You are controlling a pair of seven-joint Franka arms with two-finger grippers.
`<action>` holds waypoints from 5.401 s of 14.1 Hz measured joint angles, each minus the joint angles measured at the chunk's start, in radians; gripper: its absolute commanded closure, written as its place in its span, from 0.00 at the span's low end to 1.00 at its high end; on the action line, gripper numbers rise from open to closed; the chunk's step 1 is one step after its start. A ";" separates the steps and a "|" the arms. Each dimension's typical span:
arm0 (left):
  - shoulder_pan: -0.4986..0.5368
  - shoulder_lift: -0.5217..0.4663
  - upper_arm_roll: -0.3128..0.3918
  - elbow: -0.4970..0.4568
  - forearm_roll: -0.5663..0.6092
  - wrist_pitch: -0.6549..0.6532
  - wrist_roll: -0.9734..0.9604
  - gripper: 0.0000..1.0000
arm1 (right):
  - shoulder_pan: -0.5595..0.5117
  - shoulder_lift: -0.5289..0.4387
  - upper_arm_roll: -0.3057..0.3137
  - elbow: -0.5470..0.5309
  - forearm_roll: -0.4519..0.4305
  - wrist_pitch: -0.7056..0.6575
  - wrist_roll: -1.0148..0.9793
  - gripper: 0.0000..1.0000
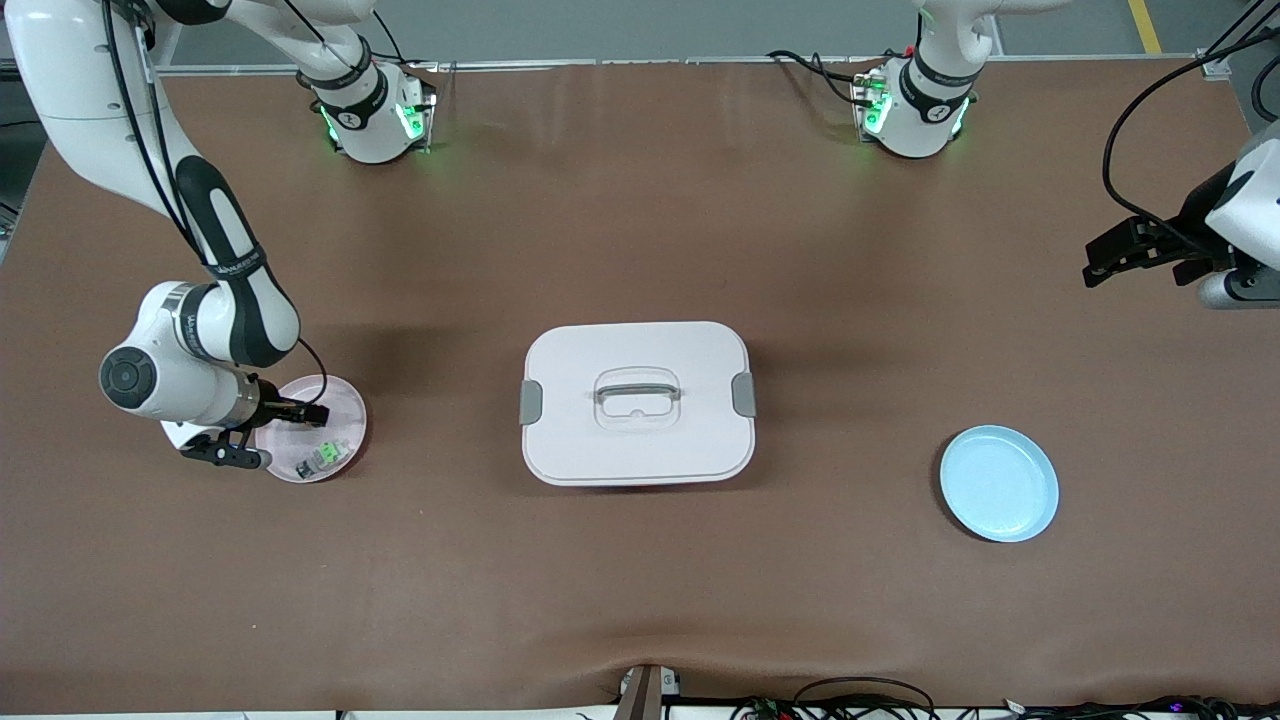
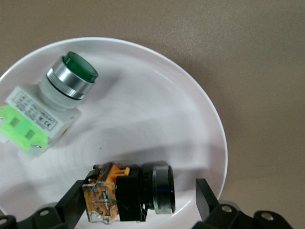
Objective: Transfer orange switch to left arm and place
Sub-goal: 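Lower the right gripper and grasp the black-orange switch, then lift the switch with the right gripper and carry it over the box, then carry the switch past the box while the left gripper reaches toward it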
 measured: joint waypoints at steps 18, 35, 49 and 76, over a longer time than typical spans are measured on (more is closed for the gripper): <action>0.000 0.000 0.000 0.000 0.000 0.000 0.000 0.00 | -0.004 -0.007 0.003 0.272 0.219 -0.501 0.222 1.00; -0.001 0.000 -0.001 0.036 -0.051 0.000 0.000 0.00 | 0.240 -0.088 0.020 0.530 0.671 -0.717 1.117 1.00; 0.023 0.077 0.007 -0.002 -0.720 -0.011 -0.016 0.00 | 0.617 -0.070 0.018 0.777 0.756 -0.312 1.859 1.00; -0.212 0.204 -0.005 -0.015 -0.851 0.106 -0.018 0.00 | 0.877 0.104 0.009 0.930 0.682 -0.144 2.272 1.00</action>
